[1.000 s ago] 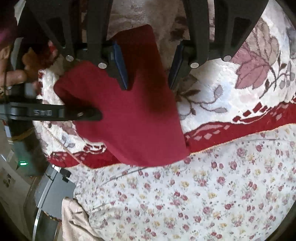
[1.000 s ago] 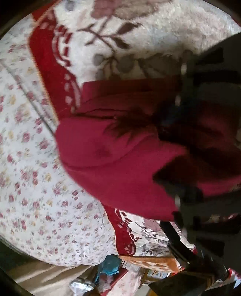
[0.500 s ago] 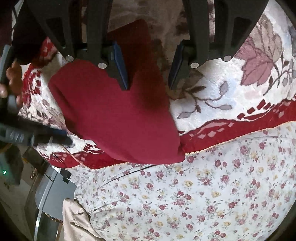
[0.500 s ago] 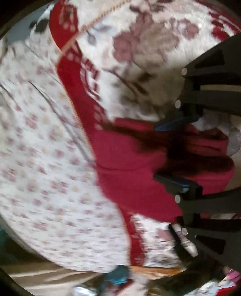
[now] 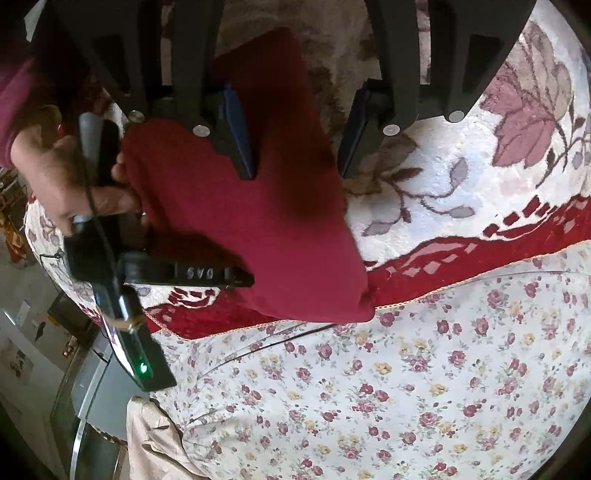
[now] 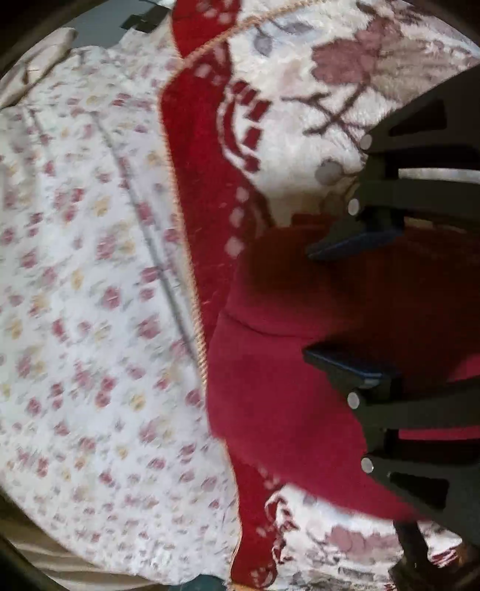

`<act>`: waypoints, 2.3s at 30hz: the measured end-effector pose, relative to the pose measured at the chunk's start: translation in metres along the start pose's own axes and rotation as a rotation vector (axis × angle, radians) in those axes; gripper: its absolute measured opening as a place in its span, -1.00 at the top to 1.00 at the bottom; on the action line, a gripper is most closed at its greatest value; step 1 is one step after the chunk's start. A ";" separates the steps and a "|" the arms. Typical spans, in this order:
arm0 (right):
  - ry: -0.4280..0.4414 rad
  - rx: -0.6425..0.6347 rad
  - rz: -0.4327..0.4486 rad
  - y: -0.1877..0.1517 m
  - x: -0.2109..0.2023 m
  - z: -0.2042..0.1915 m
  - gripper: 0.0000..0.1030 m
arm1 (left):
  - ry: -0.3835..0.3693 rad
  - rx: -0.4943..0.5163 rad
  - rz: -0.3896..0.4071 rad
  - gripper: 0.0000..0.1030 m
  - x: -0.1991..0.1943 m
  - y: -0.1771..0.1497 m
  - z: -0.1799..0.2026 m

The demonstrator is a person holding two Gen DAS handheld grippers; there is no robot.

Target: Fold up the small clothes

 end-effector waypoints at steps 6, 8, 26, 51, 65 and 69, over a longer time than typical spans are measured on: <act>-0.016 -0.024 0.001 -0.004 -0.014 0.001 -0.08 | 0.008 -0.003 -0.009 0.50 0.001 -0.003 0.000; -0.012 -0.017 0.003 -0.007 -0.030 0.005 -0.10 | 0.012 0.001 -0.008 0.50 0.001 -0.004 0.000; 0.021 -0.048 -0.030 -0.071 -0.074 0.019 -0.24 | 0.021 0.006 -0.012 0.48 0.001 -0.005 0.000; 0.076 0.014 0.029 -0.054 -0.067 0.012 0.20 | -0.027 -0.025 0.001 0.41 -0.002 0.000 0.000; 0.336 0.233 -0.046 -0.057 -0.030 0.052 -0.65 | -0.276 -0.298 0.003 0.04 0.022 0.024 -0.029; 0.441 0.282 -0.065 -0.059 -0.007 0.045 -0.79 | -0.318 -0.368 -0.071 -0.04 0.047 0.012 -0.034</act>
Point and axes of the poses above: each gripper's, at about its wrist camera, not at the fingertips, and x roughly the way its jaws point, z to its right, y to its top, the point moved 6 cm from there along x, roughly the way its jaws point, and after that the axes turned 5 degrees about -y, right-handed, at the moved point
